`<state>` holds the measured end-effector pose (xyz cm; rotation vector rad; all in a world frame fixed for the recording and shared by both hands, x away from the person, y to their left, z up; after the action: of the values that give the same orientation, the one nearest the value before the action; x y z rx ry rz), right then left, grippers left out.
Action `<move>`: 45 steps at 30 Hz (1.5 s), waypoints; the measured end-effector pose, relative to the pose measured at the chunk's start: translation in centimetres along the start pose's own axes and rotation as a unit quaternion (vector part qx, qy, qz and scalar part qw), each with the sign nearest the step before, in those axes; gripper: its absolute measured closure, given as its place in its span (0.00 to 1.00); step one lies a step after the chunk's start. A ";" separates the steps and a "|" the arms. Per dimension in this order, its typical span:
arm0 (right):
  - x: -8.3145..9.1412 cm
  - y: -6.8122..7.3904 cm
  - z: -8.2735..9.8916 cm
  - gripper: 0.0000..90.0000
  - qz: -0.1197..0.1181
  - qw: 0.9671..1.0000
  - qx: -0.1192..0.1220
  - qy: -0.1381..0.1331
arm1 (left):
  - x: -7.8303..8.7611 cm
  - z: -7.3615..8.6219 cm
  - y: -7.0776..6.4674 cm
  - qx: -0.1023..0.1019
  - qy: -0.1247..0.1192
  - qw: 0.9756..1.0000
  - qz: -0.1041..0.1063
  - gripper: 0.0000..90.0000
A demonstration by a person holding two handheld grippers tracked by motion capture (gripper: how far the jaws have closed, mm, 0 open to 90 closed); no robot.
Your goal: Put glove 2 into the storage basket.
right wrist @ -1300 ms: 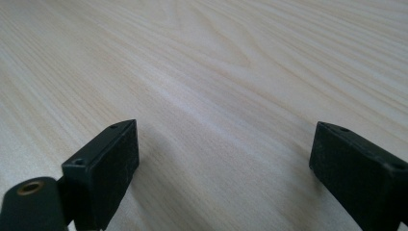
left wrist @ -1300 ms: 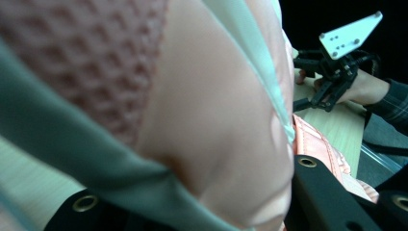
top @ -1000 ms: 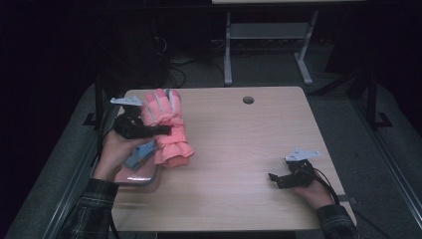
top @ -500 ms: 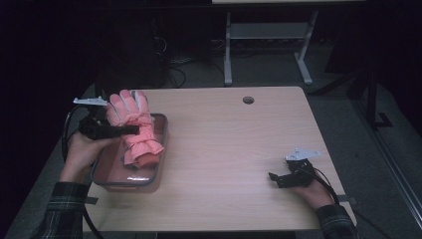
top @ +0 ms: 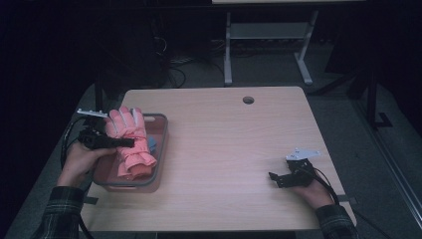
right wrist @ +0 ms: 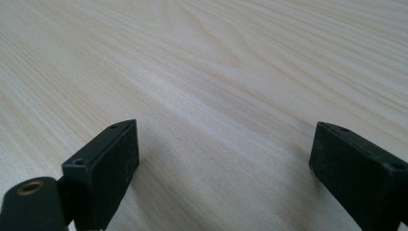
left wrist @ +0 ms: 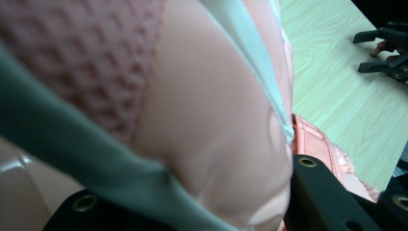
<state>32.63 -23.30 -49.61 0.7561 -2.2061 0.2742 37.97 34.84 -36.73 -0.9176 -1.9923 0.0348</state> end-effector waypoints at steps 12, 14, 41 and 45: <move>0.0 0.0 0.0 0.11 0.001 1.000 -0.001 0.000 | -3.2 0.9 1.5 -0.006 0.076 0.997 0.006 0.74; 0.0 0.0 0.0 0.11 0.001 1.000 -0.001 0.000 | -3.6 1.0 1.8 -0.005 0.077 0.997 0.007 0.72; 0.0 0.0 0.0 0.11 0.002 1.000 -0.002 0.000 | 0.2 -1.0 2.0 0.023 0.040 0.990 -0.134 0.14; 0.0 0.0 0.0 0.11 0.002 1.000 -0.002 0.000 | 1.3 -0.9 1.8 0.024 0.027 0.990 -0.139 0.14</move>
<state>32.64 -23.30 -49.61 0.7496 -2.2071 0.2719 39.34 36.64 -35.88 -0.5974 -2.0434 -0.0985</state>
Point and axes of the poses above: each handheld gripper's, and its own axes: x roughly backward along the jaws, z roughly out of its underside, y roughly to its left, the point moved 2 cm from there along -x, roughly forward along the jaws, and after that the axes turned 3 degrees about y, right-handed, at the moved point
